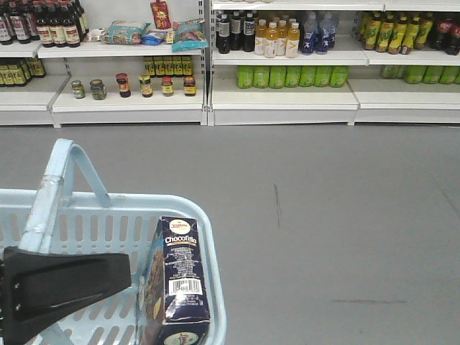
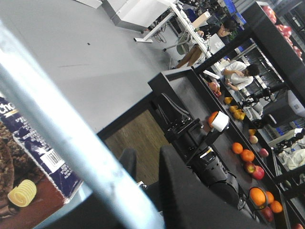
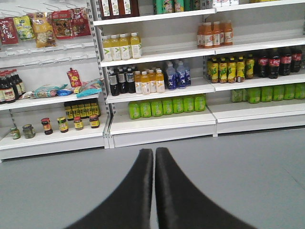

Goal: Left arm holds basket, right arm returns cookies
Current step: 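Hold the basket and turn the base toward the drink shelves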

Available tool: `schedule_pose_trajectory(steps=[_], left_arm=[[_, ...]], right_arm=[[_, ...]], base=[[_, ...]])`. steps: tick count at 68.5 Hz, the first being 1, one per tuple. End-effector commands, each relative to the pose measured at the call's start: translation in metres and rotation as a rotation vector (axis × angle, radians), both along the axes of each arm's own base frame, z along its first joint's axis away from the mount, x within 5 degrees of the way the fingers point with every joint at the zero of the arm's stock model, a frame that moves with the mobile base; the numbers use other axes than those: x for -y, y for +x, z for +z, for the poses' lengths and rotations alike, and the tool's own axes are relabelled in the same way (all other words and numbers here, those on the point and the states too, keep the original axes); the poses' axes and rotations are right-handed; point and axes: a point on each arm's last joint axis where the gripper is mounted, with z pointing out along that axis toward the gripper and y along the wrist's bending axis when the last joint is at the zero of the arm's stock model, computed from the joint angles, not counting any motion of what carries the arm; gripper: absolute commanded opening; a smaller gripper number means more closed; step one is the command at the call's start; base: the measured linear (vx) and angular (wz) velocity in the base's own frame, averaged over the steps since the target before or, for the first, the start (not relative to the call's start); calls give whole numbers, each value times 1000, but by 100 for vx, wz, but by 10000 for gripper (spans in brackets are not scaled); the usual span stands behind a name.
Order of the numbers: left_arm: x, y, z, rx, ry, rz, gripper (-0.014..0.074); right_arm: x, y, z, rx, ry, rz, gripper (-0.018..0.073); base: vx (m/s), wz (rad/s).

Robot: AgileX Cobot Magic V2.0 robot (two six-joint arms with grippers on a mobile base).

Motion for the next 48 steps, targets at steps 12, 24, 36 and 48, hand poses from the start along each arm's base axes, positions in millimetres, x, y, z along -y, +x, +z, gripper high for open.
schedule_pose_trajectory(steps=[12,24,36,48], left_arm=[[0,0,16,32,-84,22,-6],[0,-1,16,32,-85,19,-6],[0,-1,16,33,-84,22,-6],[0,-1,16,32,-84,21,-6]], right_arm=[[0,-1,7,81,-18,-7,-8],[0,-1,7,81,-18,-7,-8],[0,-1,7,81,-18,-7,-8],[0,-1,7,81,-18,-7,-8]], base=[[53,-2],[53,-3],[53,-5],[52,-9]])
